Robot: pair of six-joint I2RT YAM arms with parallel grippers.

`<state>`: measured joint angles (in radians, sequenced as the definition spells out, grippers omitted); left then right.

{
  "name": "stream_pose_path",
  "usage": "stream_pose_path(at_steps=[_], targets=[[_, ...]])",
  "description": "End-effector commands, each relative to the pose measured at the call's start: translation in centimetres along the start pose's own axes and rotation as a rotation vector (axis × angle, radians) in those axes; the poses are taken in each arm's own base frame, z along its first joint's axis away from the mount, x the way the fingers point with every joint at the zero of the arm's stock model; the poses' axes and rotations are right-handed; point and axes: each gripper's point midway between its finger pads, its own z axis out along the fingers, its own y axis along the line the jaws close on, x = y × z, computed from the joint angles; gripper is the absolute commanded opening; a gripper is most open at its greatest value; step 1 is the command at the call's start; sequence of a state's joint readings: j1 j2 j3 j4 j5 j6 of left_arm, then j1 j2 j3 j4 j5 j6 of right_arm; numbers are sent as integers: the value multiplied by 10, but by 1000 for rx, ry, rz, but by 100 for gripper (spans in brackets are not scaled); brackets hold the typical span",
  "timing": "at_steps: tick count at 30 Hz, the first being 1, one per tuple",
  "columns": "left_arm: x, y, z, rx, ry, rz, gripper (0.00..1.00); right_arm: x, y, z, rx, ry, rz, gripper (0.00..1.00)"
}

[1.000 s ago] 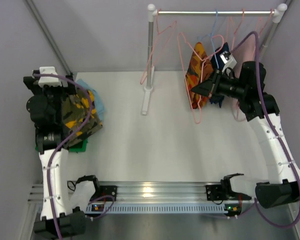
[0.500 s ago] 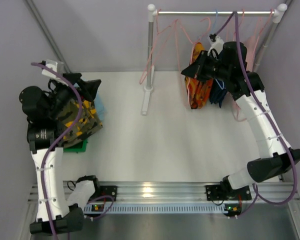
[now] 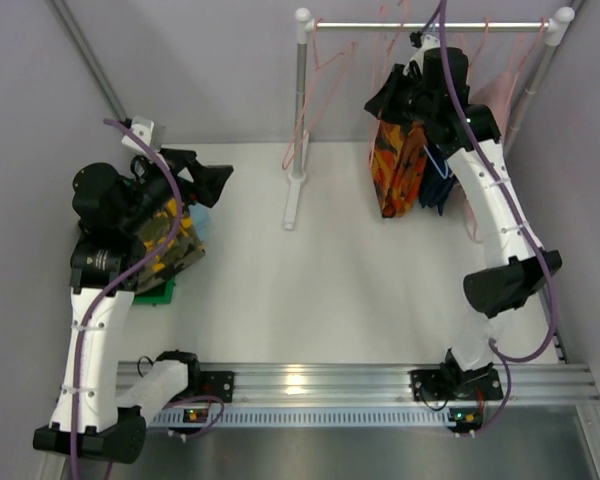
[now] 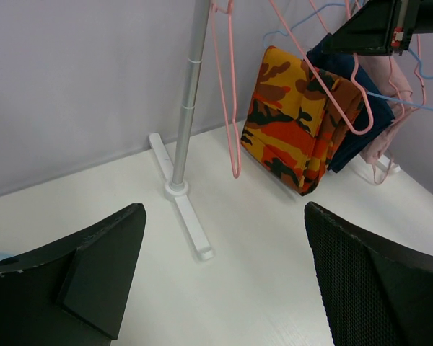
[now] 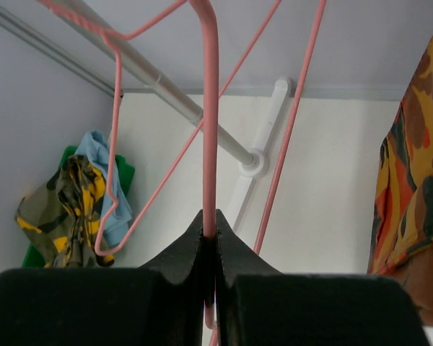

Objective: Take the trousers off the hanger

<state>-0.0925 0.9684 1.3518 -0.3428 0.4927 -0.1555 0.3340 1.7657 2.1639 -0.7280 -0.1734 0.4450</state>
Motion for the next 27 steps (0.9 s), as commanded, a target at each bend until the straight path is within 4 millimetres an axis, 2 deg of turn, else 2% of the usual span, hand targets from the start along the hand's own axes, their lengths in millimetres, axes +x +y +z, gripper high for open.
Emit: stream_pose_path(at_steps=[1, 2, 5, 11, 16, 22, 27], targets=[[-12, 1, -2, -16, -53, 25, 96, -27, 21, 9, -27, -89, -81, 0], [-11, 1, -2, -19, -52, 24, 96, -27, 27, 17, -33, -93, -111, 0], [-11, 2, -5, -31, -53, 23, 96, -19, 28, 31, -17, -81, -140, 0], [-9, 0, -11, -44, -58, 12, 96, -6, 14, 53, 50, -59, -149, 0], [-8, 0, -14, -48, -63, 9, 96, -2, 17, 66, 46, -59, -170, 0], [-6, 2, -15, -56, -60, 14, 96, 18, 19, 92, 38, -25, -206, 0], [-4, 1, -19, -64, -58, 20, 96, 12, 23, 98, 43, -60, -213, 0]])
